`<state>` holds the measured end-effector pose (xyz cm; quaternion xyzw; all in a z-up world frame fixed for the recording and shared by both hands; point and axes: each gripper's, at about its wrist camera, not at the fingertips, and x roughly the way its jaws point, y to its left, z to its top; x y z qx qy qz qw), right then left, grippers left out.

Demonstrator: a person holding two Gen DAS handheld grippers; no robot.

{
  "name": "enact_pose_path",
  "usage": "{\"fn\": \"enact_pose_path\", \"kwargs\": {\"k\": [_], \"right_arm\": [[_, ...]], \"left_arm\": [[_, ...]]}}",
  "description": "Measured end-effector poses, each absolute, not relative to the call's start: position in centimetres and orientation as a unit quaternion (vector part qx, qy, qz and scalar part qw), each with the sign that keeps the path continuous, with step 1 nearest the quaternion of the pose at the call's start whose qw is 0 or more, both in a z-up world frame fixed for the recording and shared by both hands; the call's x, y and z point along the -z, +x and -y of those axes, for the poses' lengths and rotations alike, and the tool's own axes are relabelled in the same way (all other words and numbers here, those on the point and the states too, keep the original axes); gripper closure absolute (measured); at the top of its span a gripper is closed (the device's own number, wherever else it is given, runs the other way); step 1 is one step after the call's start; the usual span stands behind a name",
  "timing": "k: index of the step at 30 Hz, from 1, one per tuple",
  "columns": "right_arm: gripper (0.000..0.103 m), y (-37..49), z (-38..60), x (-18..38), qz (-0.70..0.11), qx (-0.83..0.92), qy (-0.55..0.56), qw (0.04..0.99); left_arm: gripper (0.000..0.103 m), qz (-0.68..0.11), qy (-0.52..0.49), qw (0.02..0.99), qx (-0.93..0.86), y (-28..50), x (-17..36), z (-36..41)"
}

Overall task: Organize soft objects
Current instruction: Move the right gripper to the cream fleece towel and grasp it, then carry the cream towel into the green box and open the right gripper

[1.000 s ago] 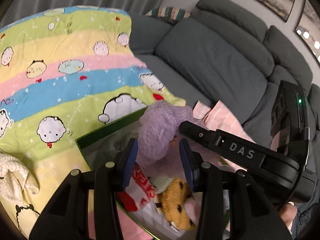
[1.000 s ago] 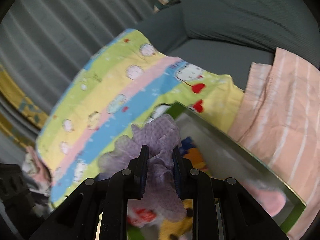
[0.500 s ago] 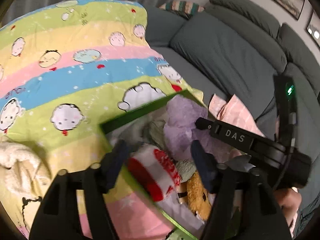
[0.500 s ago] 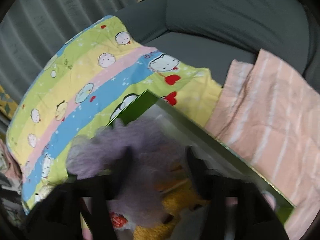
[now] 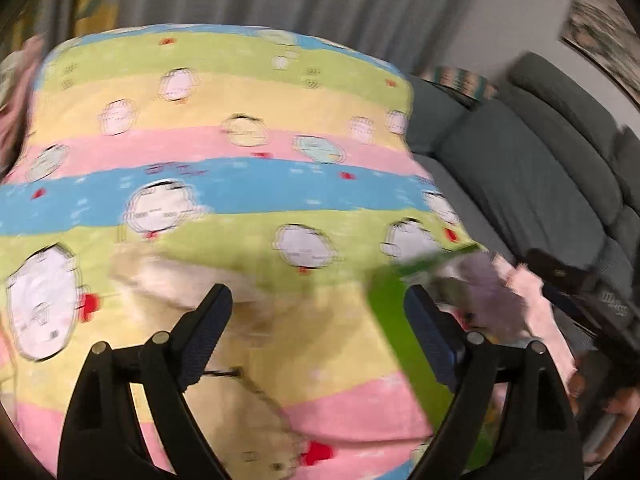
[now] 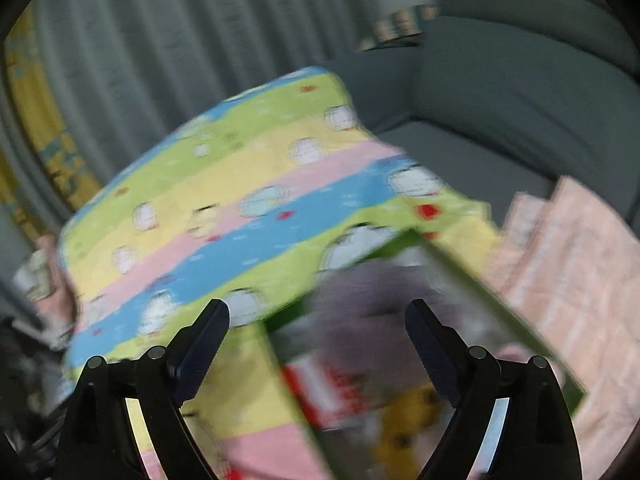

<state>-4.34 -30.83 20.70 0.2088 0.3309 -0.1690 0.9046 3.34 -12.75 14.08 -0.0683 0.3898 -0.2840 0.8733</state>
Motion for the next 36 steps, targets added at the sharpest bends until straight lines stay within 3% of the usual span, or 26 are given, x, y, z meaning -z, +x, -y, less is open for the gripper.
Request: {"fn": "enact_pose_path", "kwargs": {"k": [7,14,17,22,25,26,27,28,29,31,36], "right_arm": [[0.013,2.4,24.7,-16.9,-0.397,0.003,0.256,0.881],[0.013,9.9,19.4,-10.2,-0.479,-0.053,0.257,0.837],[0.013,11.8,18.1,-7.9,-0.500,-0.061,0.245,0.828],[0.013,13.6,17.4,-5.1,-0.528,-0.073,0.242,0.811],[0.025,14.2,17.4,-4.0,-0.534,-0.075,0.243,0.807],[0.033,14.2,17.4,-3.9,-0.532,-0.072,0.240,0.809],[0.038,14.1,17.4,-3.9,-0.528,-0.069,0.238,0.812],[0.052,14.0,17.4,-3.9,-0.523,-0.071,0.239,0.815],[0.057,13.9,17.5,-3.8,-0.522,-0.083,0.247,0.812],[0.064,13.4,17.6,-4.0,-0.515,-0.091,0.256,0.813],[0.065,10.3,18.7,-6.9,-0.476,-0.092,0.271,0.832]], "left_arm": [[0.012,-0.412,-0.101,0.888,0.178,5.9,-10.9,5.4],[0.013,-0.458,-0.123,0.866,0.155,8.0,-5.5,3.5],[0.015,-0.465,-0.124,0.862,0.160,8.7,-4.3,3.6],[0.028,-0.475,-0.128,0.854,0.170,10.0,-2.4,4.3],[0.035,-0.473,-0.125,0.857,0.163,10.3,-1.8,4.6],[0.037,-0.467,-0.119,0.861,0.164,10.3,-1.9,4.7],[0.047,-0.462,-0.112,0.864,0.166,10.3,-2.0,4.8],[0.050,-0.462,-0.107,0.865,0.166,10.5,-1.9,5.0],[0.055,-0.460,-0.106,0.866,0.166,10.5,-2.0,5.0],[0.063,-0.456,-0.106,0.867,0.172,10.8,-2.0,5.1],[0.066,-0.444,-0.087,0.870,0.193,9.6,-3.6,6.3]]}}
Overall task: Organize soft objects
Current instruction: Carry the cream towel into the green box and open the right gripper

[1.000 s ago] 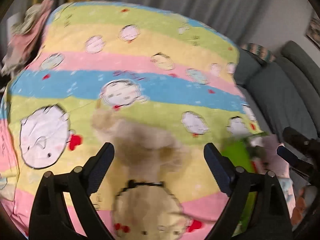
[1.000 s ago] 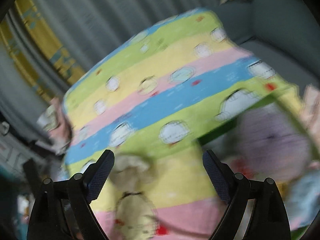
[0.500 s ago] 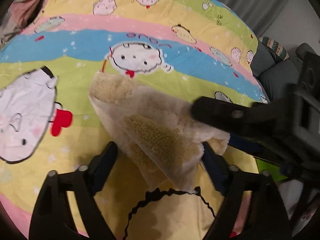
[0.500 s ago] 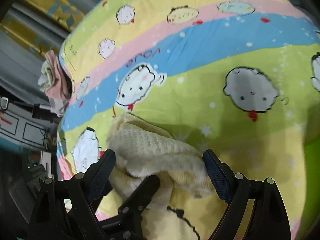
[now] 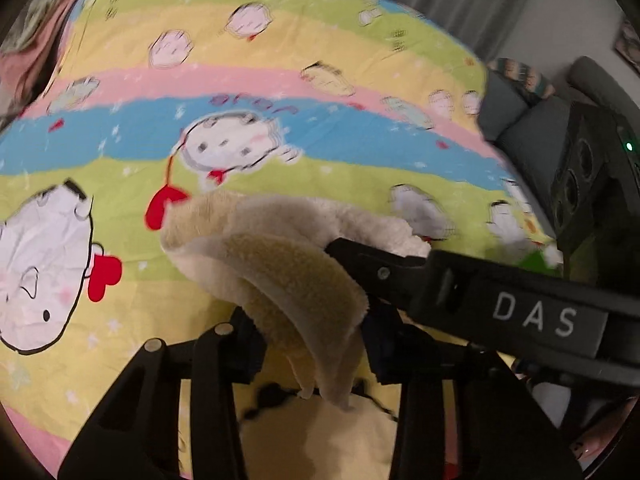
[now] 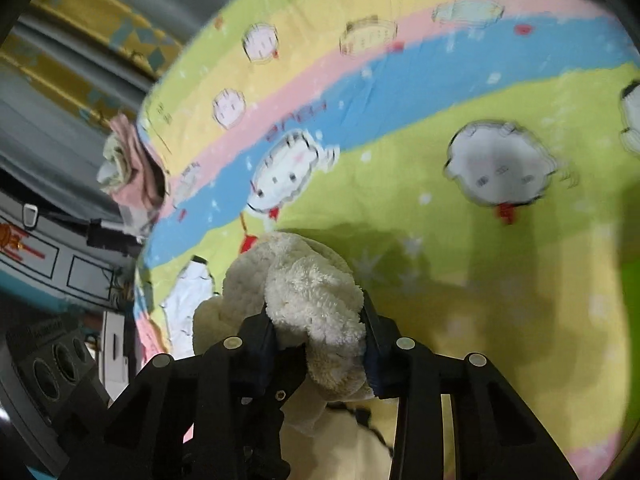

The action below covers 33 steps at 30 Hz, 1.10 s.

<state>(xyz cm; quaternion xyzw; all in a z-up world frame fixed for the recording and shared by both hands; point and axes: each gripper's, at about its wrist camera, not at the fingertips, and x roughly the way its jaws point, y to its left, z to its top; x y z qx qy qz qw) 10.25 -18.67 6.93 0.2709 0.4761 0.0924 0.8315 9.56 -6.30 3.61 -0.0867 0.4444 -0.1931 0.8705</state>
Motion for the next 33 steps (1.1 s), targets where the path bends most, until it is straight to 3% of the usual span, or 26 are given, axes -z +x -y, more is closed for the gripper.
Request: {"fn": "enact_pose_path", "kwargs": {"k": [10,15,22,33], "right_arm": [[0.065,-1.4,24.5,-17.5,-0.348,-0.029,0.275,0.896],[0.065,-6.6,27.5,-19.8,-0.307,0.020,0.278,0.910],[0.065,-10.6,31.9,-18.6,-0.301,0.095,0.298,0.901],[0.065,-10.9,36.8,-13.3,-0.351,0.148,0.336,0.862]], "left_arm": [[0.066,-0.358,-0.058,0.883,0.298,2.0,-12.9,11.4],[0.066,-0.326,-0.035,0.876,0.354,-1.8,-16.3,15.0],[0.066,-0.327,-0.006,0.843,0.427,-5.0,-16.8,20.4],[0.066,-0.404,0.013,0.786,0.467,-5.0,-11.9,26.8]]}}
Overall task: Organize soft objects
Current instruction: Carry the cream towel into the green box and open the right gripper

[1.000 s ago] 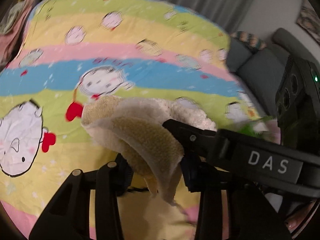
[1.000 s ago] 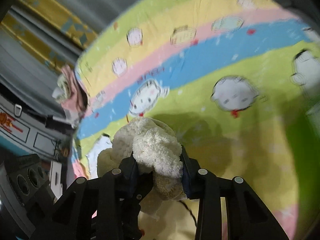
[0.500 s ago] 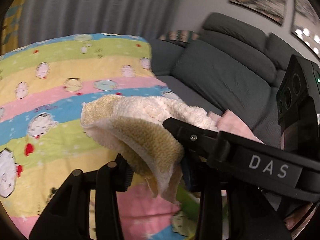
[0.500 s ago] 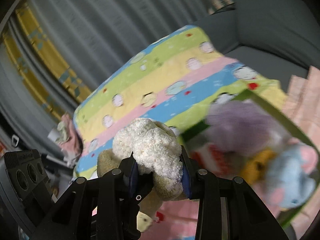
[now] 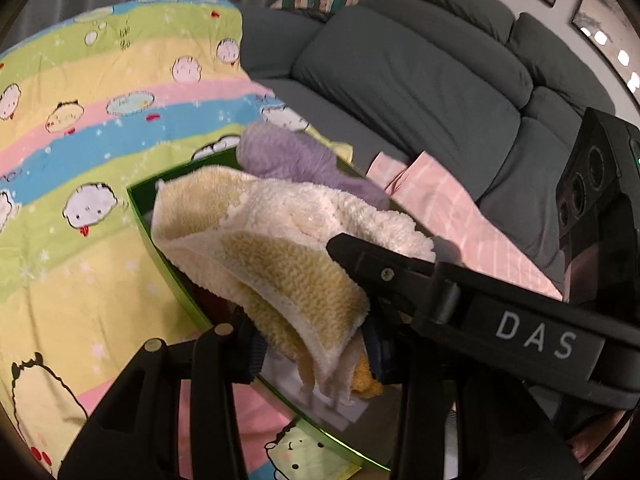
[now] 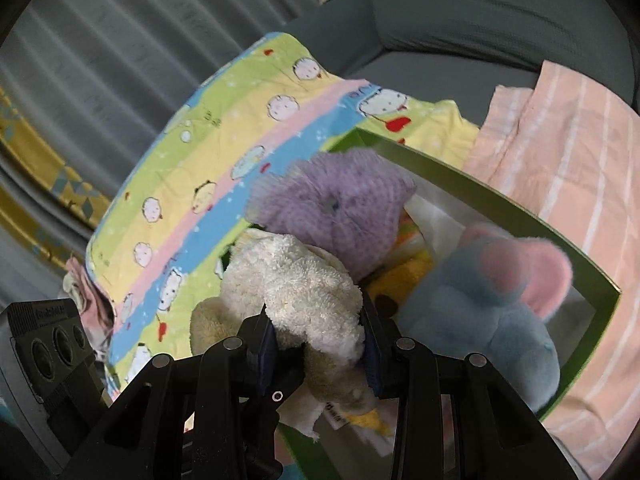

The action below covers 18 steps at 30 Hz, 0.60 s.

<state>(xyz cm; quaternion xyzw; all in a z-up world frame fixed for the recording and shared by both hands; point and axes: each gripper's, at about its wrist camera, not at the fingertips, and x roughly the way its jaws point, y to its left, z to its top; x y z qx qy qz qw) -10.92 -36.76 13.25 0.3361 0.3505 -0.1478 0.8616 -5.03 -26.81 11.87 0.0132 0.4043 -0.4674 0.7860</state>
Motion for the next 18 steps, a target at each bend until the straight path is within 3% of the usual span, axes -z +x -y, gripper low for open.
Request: {"fn": "enact_pose_path", "kwargs": {"k": [3,4,6,9,11,18], "right_arm": [[0.065,-10.7,36.8,-12.7,-0.355,0.154,0.346,0.855],[0.061,-10.9,36.8,-12.8,-0.352,0.154,0.344,0.857],[0.049,-11.3,36.5,-13.2,-0.345,0.161,0.338,0.861],[0.031,-12.1,36.2,-14.4,-0.327,0.174,0.331,0.868],[0.018,-12.7,36.2,-15.2,-0.315,0.191,0.328,0.870],[0.014,-15.8,36.0,-17.9,-0.275,0.258,0.299,0.877]], "left_arm": [[0.059,-0.419,0.018,0.783,0.460,-4.7,-11.0,27.5],[0.056,-0.423,0.019,0.782,0.456,-4.5,-10.8,27.5],[0.040,-0.429,0.017,0.782,0.452,-4.3,-10.6,27.3],[0.028,-0.438,0.008,0.778,0.450,-4.2,-10.9,26.8],[0.028,-0.434,0.007,0.782,0.448,-4.4,-11.4,26.6],[0.022,-0.410,0.016,0.790,0.455,-5.5,-13.5,25.6]]}}
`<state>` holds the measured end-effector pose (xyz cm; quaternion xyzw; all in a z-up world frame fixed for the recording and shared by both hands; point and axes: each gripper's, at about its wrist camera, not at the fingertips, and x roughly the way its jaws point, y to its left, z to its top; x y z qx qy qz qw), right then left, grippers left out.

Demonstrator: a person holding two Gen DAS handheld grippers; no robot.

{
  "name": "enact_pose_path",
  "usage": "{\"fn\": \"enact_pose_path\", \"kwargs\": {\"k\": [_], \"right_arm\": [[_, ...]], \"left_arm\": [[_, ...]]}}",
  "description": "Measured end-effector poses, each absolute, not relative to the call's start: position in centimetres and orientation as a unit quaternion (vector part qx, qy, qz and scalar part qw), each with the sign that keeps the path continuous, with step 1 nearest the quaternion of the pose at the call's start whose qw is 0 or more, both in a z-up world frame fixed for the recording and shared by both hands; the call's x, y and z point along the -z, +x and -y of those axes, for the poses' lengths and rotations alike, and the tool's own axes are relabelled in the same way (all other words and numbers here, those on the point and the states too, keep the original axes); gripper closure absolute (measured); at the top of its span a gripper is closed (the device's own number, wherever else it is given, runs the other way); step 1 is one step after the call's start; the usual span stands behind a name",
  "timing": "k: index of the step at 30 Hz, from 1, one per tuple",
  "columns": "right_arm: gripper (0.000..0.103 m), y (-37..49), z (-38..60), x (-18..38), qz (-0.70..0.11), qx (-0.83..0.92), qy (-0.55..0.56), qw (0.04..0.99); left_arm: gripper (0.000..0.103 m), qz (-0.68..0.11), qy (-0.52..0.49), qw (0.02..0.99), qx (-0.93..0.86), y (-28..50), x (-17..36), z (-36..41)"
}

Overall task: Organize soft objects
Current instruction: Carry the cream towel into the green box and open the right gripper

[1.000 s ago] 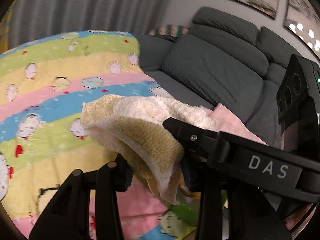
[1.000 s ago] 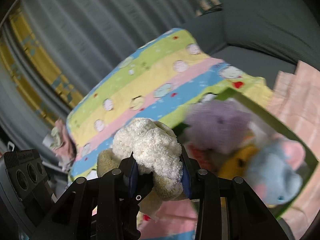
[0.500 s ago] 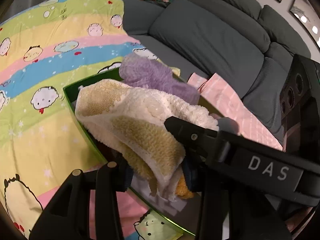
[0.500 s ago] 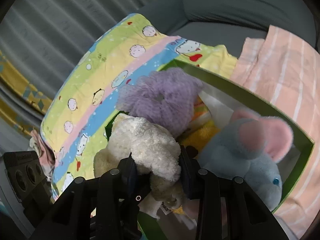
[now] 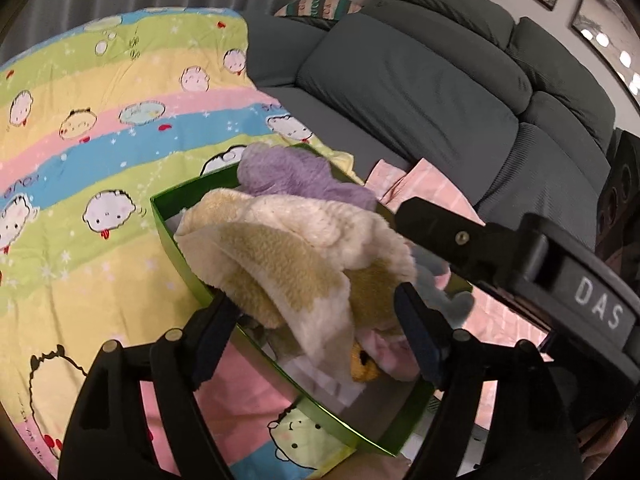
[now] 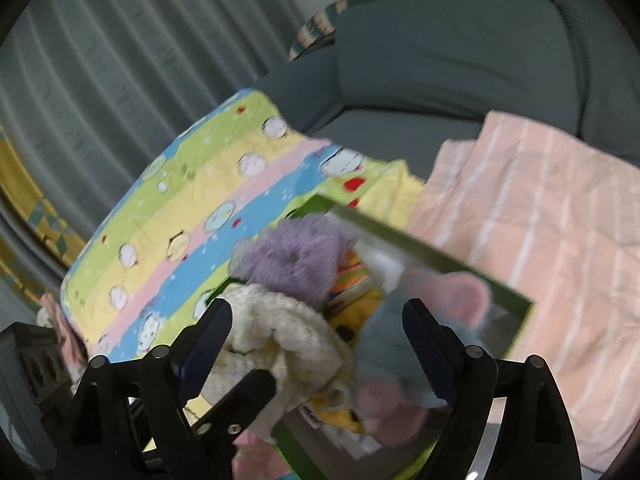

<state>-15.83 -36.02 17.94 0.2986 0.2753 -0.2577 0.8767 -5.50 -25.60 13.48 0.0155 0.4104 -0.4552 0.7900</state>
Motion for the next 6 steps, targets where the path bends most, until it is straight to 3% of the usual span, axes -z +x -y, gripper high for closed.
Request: {"fn": "enact_pose_path", "kwargs": {"k": [6], "right_arm": [[0.013,-17.13,35.42,-18.95,-0.265,0.303,0.269,0.875]], "left_arm": [[0.018,-0.390,0.025,0.795,0.463,-6.76,-14.63,25.07]]}}
